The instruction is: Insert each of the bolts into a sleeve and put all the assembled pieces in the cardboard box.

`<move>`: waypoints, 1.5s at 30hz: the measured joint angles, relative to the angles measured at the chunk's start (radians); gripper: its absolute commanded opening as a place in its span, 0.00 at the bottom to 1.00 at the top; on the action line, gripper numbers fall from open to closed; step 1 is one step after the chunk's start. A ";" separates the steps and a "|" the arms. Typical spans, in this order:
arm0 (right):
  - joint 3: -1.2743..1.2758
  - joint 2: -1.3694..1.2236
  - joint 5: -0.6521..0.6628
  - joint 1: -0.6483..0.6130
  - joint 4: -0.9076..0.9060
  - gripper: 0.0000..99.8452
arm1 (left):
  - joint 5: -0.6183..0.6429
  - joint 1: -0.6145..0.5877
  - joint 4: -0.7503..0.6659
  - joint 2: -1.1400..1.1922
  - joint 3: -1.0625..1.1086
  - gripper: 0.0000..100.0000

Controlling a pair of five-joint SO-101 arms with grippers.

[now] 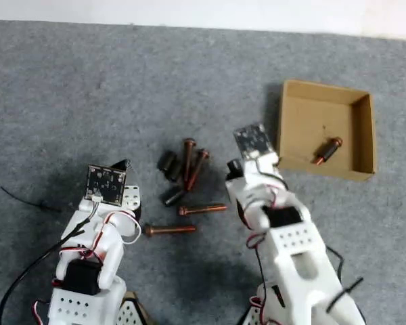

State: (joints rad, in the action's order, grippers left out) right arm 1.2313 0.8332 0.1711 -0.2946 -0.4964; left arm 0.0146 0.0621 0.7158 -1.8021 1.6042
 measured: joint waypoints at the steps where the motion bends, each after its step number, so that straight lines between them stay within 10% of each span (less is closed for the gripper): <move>1: 0.028 0.035 0.000 0.017 0.011 0.00 | 0.000 0.006 -0.009 0.000 0.000 0.01; 28: 0.443 0.850 0.000 0.118 0.048 0.00 | 0.000 0.064 -0.097 0.058 -0.041 0.10; 45: 0.443 0.891 0.000 0.117 0.046 0.00 | 0.087 0.292 -0.097 1.263 -0.689 0.11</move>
State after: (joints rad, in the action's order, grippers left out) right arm 1.6747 1.7246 0.1711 -0.1780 -0.4503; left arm 0.1020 0.3537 0.6191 -0.5393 0.9152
